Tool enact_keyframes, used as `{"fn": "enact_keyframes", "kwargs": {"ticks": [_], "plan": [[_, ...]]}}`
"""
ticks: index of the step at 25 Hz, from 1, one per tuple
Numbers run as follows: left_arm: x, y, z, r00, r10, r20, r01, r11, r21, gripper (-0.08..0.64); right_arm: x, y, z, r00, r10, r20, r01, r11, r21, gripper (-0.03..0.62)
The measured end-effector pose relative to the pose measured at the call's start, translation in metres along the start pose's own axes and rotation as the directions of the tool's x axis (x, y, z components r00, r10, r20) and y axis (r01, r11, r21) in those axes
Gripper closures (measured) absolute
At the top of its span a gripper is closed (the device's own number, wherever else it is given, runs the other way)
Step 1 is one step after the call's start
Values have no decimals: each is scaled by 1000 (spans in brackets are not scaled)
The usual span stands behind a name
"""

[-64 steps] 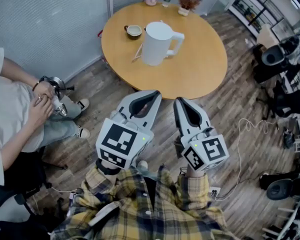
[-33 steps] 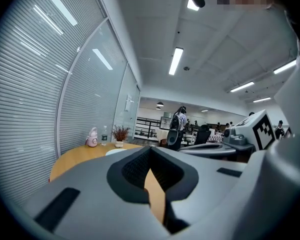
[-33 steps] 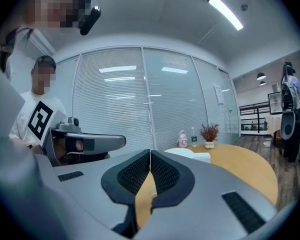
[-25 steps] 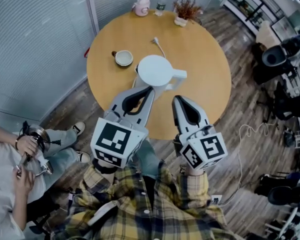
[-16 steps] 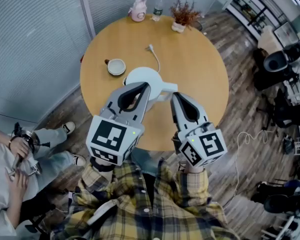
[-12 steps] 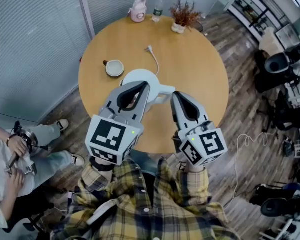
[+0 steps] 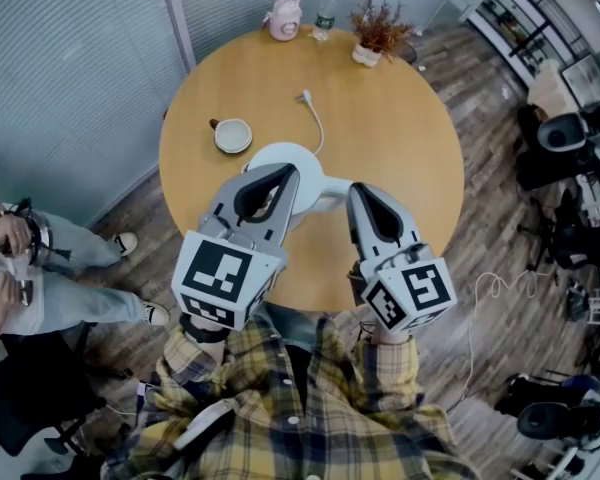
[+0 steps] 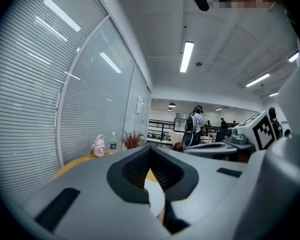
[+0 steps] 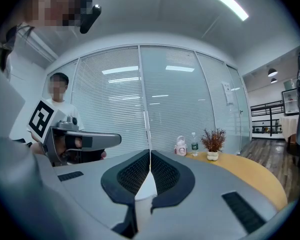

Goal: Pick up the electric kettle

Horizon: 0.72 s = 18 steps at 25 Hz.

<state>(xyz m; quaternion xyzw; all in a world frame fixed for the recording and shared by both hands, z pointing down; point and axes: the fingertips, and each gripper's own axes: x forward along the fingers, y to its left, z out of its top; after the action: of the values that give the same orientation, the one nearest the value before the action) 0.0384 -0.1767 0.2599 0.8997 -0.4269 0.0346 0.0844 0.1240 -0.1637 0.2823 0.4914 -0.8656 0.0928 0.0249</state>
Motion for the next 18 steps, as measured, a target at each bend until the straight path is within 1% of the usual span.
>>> {"fn": "enact_keyframes", "kwargs": {"ticks": [7, 13, 14, 15, 18], "plan": [[1, 18, -5, 1000, 3, -7, -3, 1000, -18, 558, 11, -4, -10, 999, -32, -14, 32, 999, -5, 557], [2, 22, -14, 1000, -6, -17, 5, 999, -39, 558, 10, -13, -29, 998, -46, -34, 46, 999, -7, 550], [1, 23, -14, 1000, -5, -19, 4, 999, -43, 558, 9, -14, -33, 998, -47, -42, 46, 999, -2, 525], [0, 25, -15, 1000, -3, -22, 2, 999, -47, 558, 9, -15, -37, 997, -48, -53, 48, 999, 2, 477], [-3, 34, -22, 1000, 10, -25, -11, 998, -59, 558, 10, -21, -52, 994, -70, -78, 70, 998, -1, 434]]}}
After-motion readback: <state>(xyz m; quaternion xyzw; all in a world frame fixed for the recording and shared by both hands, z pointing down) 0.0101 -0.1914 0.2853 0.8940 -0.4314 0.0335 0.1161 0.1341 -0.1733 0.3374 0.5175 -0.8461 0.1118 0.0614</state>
